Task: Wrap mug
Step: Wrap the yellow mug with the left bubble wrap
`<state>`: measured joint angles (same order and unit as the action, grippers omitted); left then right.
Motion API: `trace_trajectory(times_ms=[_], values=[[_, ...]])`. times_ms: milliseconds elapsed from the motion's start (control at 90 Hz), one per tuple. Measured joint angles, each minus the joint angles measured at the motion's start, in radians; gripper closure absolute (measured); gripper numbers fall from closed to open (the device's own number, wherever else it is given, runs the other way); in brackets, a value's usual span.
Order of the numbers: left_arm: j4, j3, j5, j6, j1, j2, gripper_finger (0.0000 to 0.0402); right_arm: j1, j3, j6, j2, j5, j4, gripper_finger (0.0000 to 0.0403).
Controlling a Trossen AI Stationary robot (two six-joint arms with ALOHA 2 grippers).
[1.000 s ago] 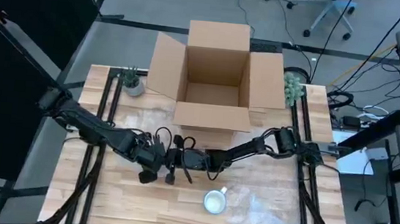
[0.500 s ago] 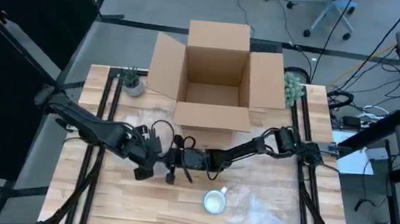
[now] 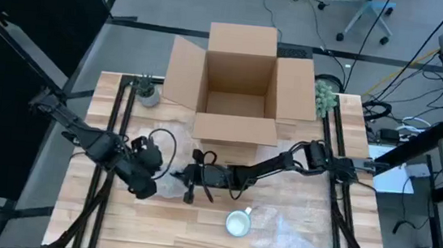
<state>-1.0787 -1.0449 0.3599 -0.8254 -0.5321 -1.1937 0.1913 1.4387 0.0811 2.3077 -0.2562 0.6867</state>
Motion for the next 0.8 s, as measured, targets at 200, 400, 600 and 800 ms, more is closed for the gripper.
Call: trace_trajectory(times_ms=[200, 400, 600, 800], values=[[0.271, 0.170, -0.014, 0.046, 0.017, -0.023, 0.0400, 0.000, 0.000, 0.000, 0.000, 0.000, 0.002, 0.0403], [0.398, 0.276, -0.021, 0.045, 0.029, -0.037, 0.0400, 0.000, -0.002, -0.015, -0.007, 0.000, 0.007, 0.0403], [0.451, 0.318, -0.021, 0.045, 0.028, -0.037, 0.0400, 0.002, -0.005, -0.039, -0.040, 0.002, -0.019, 0.0403], [0.527, 0.335, -0.008, 0.049, 0.033, -0.037, 0.0400, 0.001, -0.002, 0.011, -0.048, 0.001, 0.051, 0.0403]])
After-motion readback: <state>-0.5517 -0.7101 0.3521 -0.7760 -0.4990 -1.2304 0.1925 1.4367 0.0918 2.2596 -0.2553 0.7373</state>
